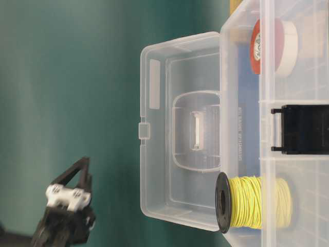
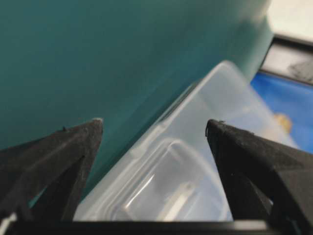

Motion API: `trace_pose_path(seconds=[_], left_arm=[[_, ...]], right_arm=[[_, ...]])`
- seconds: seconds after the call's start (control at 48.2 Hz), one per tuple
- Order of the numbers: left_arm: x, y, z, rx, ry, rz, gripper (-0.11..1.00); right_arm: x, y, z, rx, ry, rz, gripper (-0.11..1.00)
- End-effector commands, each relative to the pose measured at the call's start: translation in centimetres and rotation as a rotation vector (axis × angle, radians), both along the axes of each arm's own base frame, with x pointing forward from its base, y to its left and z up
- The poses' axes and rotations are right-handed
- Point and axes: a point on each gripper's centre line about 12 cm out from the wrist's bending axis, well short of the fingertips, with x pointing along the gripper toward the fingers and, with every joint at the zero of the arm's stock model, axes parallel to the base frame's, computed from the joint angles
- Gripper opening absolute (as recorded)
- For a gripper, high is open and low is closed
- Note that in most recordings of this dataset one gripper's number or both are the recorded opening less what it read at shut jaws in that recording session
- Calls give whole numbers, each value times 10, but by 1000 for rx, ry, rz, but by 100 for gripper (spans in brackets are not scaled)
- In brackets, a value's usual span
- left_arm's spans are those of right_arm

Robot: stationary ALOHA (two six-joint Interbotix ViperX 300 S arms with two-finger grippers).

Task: Close the tool box with the left arm.

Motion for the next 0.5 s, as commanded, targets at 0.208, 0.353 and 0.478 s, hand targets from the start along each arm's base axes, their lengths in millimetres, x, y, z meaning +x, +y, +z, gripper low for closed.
trace_pose_path(seconds=[0.208, 0.353, 0.478], left_arm=[[26, 44, -10, -60, 210, 17, 92], [32, 51, -23, -120, 310, 8, 92], [32, 57, -30, -162, 363, 13, 92]], right_arm=[[3, -1, 2, -1, 5, -2, 0], [3, -1, 0, -1, 17, -3, 0], [4, -1, 0, -1, 18, -2, 0]])
